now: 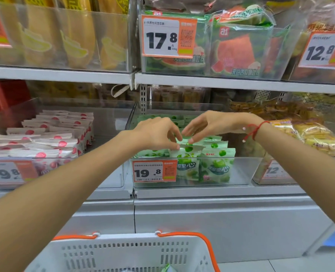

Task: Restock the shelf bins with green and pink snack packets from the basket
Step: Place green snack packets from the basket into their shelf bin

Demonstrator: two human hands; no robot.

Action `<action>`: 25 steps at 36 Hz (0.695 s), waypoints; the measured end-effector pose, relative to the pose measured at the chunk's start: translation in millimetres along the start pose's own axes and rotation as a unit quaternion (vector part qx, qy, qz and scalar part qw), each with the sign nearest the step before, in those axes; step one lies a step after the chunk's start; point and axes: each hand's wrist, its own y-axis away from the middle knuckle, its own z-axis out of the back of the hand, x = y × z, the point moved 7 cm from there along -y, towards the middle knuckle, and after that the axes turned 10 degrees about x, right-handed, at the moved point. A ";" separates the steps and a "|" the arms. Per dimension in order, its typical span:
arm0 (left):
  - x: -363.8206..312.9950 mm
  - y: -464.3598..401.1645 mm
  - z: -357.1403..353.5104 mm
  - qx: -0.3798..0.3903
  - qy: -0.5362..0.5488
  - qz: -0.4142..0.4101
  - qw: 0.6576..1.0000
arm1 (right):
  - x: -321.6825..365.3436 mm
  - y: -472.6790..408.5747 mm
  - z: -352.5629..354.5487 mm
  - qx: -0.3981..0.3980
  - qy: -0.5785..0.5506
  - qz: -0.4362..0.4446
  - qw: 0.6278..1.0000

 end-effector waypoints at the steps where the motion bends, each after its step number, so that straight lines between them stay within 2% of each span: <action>1: -0.3 -1.0 0.5 -0.009 -0.007 -0.001 1.000 | 1.1 -0.2 0.2 -0.004 0.022 0.000 1.000; 5: -1.1 -10.2 -8.9 0.001 -0.059 0.008 0.998 | -3.5 -10.4 -10.1 -0.001 0.102 -0.028 0.994; 10: 4.9 -16.4 -16.4 0.071 -0.029 0.028 0.997 | -8.7 -1.7 -2.4 -0.007 0.042 -0.033 0.999; 14: 6.0 -18.0 -19.2 0.100 -0.060 0.028 0.993 | -12.9 -8.2 -12.4 -0.007 0.108 -0.055 0.993; 20: 4.1 -32.2 -25.9 0.164 -0.106 0.063 0.979 | -10.1 -20.3 -19.4 -0.061 0.197 -0.059 0.977; 25: 3.6 -41.3 -33.1 0.193 -0.098 0.084 0.973 | -15.4 -24.2 -28.2 -0.073 0.218 -0.068 0.971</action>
